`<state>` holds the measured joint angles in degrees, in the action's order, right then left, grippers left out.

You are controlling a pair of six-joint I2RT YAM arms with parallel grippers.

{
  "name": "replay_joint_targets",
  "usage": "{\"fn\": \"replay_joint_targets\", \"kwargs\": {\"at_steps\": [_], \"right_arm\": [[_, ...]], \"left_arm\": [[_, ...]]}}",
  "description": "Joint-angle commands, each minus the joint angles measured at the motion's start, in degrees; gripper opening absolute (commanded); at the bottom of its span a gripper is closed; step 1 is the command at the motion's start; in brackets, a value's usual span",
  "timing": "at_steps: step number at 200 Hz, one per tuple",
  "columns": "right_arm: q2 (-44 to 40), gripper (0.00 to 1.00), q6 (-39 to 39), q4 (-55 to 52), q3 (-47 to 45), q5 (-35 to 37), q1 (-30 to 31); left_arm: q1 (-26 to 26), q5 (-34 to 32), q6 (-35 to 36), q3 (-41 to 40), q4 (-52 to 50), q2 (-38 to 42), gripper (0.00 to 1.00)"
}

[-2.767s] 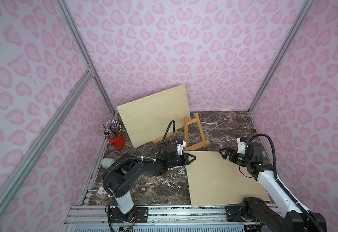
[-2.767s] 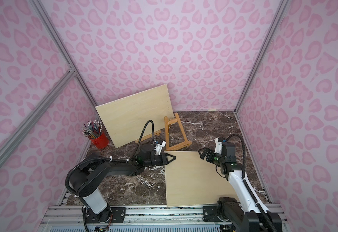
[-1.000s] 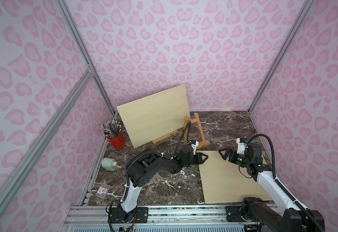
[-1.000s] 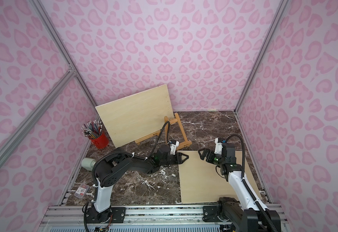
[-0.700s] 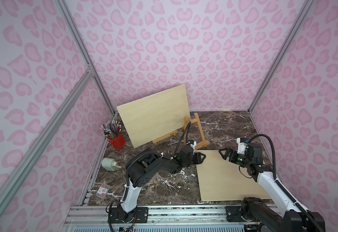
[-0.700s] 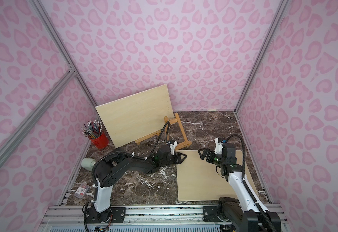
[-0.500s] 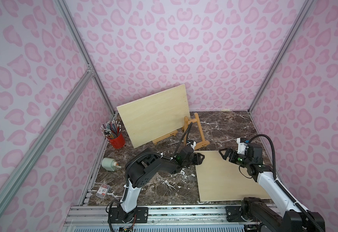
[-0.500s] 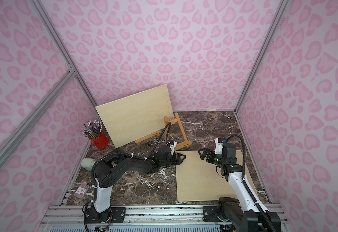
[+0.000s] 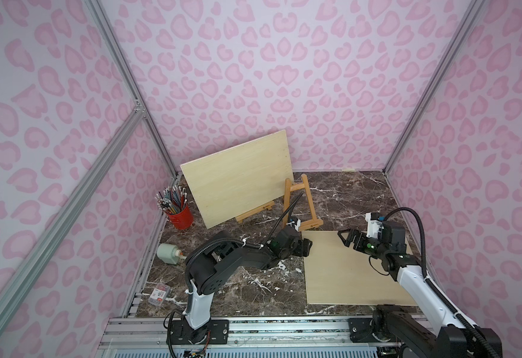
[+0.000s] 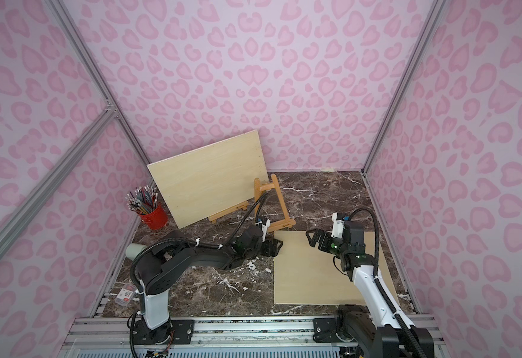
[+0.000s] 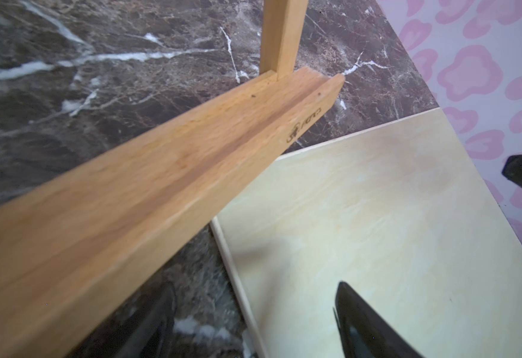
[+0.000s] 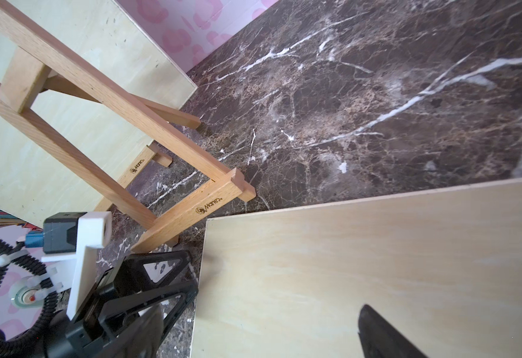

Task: Disassemble the easel
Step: Place the drawing board at the corner of the board, then pick up the easel at the center of the board.

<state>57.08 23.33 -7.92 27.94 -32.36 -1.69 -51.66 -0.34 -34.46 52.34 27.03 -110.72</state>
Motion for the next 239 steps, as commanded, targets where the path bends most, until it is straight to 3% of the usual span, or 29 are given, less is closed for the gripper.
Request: {"fn": "replay_joint_targets", "kwargs": {"at_steps": [1,85,137,204,239], "right_arm": [[1.27,1.00,-0.68,2.07,0.83,1.23,2.37],[21.56,0.96,-13.61,12.19,15.32,12.63,18.97],[34.34,0.84,-19.01,17.08,21.89,16.23,20.65],[39.51,0.66,-20.61,27.26,20.69,14.92,21.37],[42.18,0.51,-20.52,29.37,21.34,16.32,21.47]], "left_arm": [[-0.63,-0.06,1.56,-0.58,-6.01,2.63,0.84],[-0.80,3.68,5.36,-7.28,-18.20,22.31,0.86],[4.15,3.99,7.67,-12.96,-23.49,34.30,0.87],[10.79,4.15,10.20,-17.64,-28.76,43.62,0.89],[13.01,5.40,10.19,-18.45,-28.35,44.62,0.89]]}}
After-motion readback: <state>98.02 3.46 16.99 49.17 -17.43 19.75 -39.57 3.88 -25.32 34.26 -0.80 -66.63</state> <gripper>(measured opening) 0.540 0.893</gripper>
